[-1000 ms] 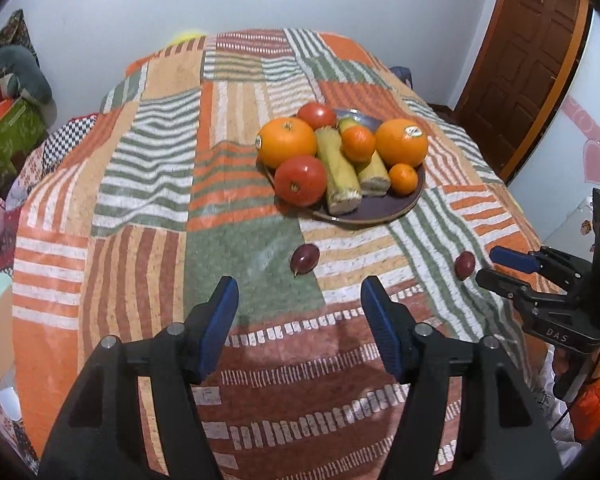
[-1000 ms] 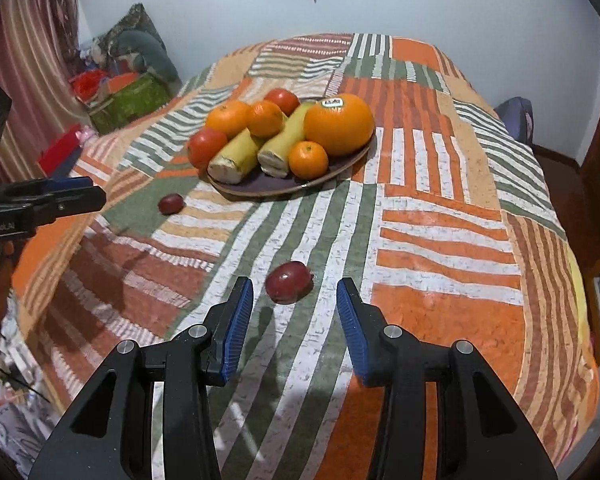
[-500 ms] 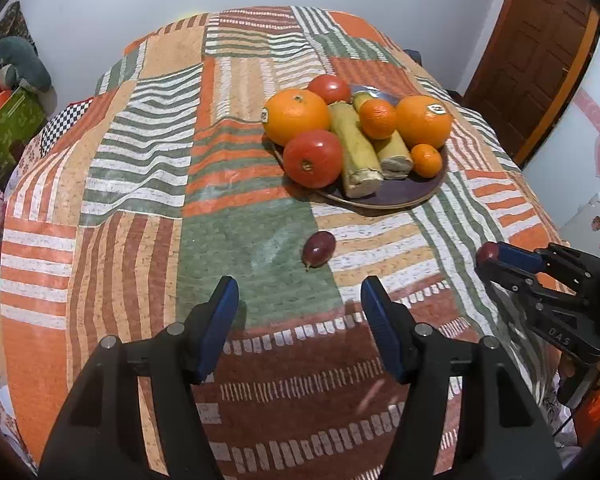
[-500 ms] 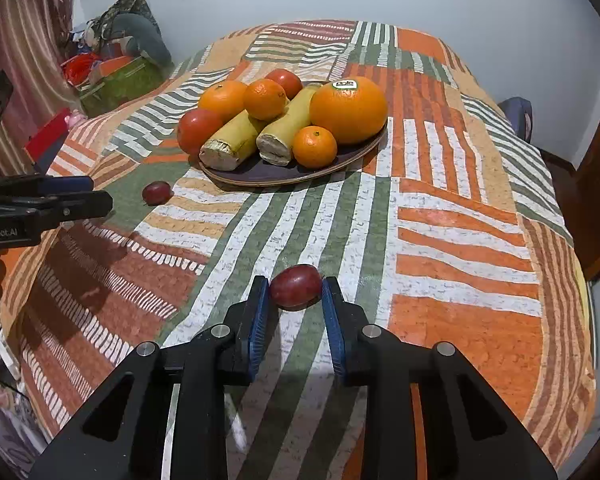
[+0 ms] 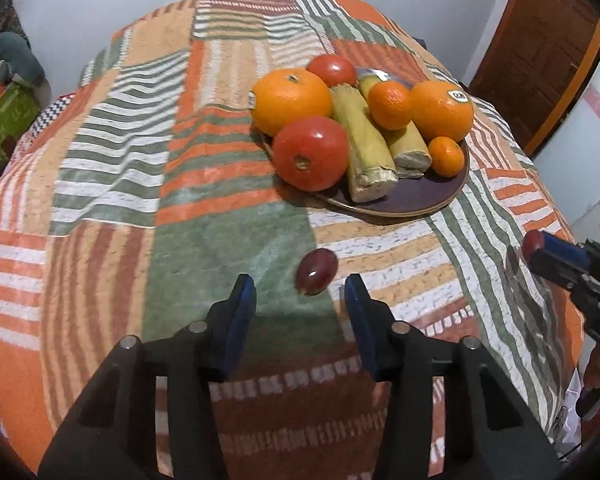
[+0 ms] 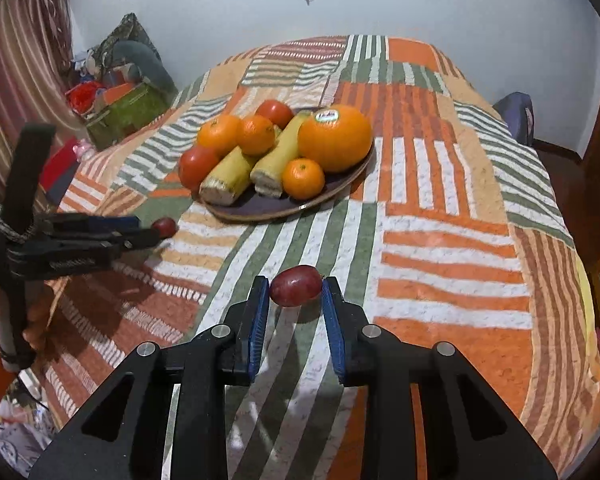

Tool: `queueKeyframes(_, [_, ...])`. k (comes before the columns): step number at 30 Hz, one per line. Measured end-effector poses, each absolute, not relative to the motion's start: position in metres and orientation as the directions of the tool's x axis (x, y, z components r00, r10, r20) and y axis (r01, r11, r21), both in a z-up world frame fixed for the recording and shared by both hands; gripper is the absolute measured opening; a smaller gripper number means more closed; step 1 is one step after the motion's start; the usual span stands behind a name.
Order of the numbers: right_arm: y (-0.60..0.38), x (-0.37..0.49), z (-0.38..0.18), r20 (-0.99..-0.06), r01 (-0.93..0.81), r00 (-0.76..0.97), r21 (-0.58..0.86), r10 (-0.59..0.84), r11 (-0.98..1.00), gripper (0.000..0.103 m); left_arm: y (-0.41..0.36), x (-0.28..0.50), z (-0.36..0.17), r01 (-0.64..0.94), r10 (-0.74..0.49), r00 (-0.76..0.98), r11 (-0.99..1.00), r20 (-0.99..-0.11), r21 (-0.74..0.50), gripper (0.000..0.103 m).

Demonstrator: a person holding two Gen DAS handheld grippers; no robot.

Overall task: Organize fruits
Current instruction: 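Grasp a dark red plum with the right tool while the left tool grasps another plum, then carry both plums onto the plate and open both tools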

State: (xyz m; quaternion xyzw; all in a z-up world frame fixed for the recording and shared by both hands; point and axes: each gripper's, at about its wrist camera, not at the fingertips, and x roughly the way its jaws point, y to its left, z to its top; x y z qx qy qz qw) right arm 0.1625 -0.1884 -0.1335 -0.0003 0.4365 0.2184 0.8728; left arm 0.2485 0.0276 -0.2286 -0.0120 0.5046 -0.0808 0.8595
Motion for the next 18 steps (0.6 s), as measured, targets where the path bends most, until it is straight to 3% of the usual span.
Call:
queueKeyframes(13, [-0.191, 0.172, -0.130, -0.765, -0.381, 0.518, 0.193, 0.382, 0.904, 0.025, 0.028, 0.262, -0.234, 0.103, -0.174, 0.481, 0.984, -0.859, -0.142, 0.037])
queueKeyframes(18, [-0.188, 0.173, -0.128, -0.767, -0.392, 0.518, 0.182, 0.380, 0.902, 0.025, 0.026, 0.263, -0.234, 0.107, -0.180, 0.489, 0.983, -0.853, -0.146, 0.028])
